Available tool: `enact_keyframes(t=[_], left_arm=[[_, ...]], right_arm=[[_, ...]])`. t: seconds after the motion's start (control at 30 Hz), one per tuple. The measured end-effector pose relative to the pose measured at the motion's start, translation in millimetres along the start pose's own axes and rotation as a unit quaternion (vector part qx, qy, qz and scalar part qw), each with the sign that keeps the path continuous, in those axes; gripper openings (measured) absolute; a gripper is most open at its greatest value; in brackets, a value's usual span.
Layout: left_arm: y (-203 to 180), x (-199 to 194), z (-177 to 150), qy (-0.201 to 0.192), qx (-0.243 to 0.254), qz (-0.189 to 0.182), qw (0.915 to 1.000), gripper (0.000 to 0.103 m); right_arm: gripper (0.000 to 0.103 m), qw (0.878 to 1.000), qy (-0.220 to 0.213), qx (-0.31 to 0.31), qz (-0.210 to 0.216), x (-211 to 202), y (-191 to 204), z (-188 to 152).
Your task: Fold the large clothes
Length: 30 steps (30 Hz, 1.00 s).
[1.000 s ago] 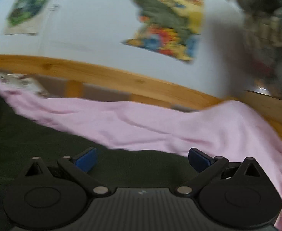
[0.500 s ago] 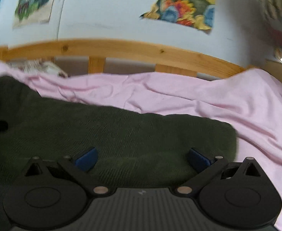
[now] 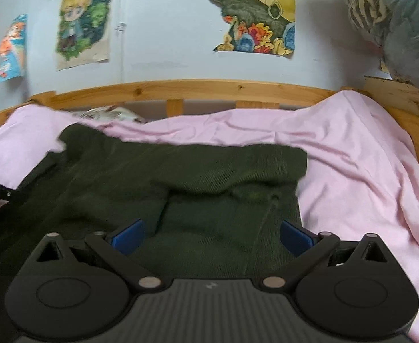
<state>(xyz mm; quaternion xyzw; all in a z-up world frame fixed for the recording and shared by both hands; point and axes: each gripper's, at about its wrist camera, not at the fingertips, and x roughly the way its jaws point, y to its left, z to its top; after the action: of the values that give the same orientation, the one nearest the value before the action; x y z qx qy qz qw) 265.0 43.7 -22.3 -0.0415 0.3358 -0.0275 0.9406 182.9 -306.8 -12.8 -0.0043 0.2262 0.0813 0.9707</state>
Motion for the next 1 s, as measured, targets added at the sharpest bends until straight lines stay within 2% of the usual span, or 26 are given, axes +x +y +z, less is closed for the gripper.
enact_keyframes(t=[0.17,0.33,0.43,0.5,0.63,0.7,0.8,1.0], left_arm=[[-4,-51,-44,0.030,0.024,-0.035,0.9986,0.102],[-20,-78,-80,0.062,0.097,-0.085,0.9897,0.102],[-30,-84,-100,0.087,0.124,-0.117,0.9816,0.102],[-35,-86,-110,0.106,0.142,-0.137,0.9747,0.102],[-37,-101,-122,0.105,0.179,-0.169,0.9635,0.102],[-35,-108,-125,0.108,0.181,-0.178,0.9611,0.102],[-32,-114,-128,0.121,0.167,-0.197,0.9583,0.102],[-48,-110,-132,0.129,0.203,-0.183,0.9531,0.102]], right_arm=[[0.103,0.994,0.048,-0.082,0.057,-41,31,-19],[0.103,0.974,0.091,-0.177,0.111,-59,66,-41],[0.103,0.959,0.134,-0.205,0.140,-58,81,-57],[0.103,0.954,0.142,-0.211,0.159,-60,86,-64],[0.103,0.943,0.165,-0.191,0.214,-57,88,-63],[0.103,0.939,0.169,-0.201,0.222,-56,90,-65],[0.103,0.944,0.163,-0.213,0.193,-52,94,-70],[0.103,0.962,0.145,-0.131,0.190,-42,76,-63]])
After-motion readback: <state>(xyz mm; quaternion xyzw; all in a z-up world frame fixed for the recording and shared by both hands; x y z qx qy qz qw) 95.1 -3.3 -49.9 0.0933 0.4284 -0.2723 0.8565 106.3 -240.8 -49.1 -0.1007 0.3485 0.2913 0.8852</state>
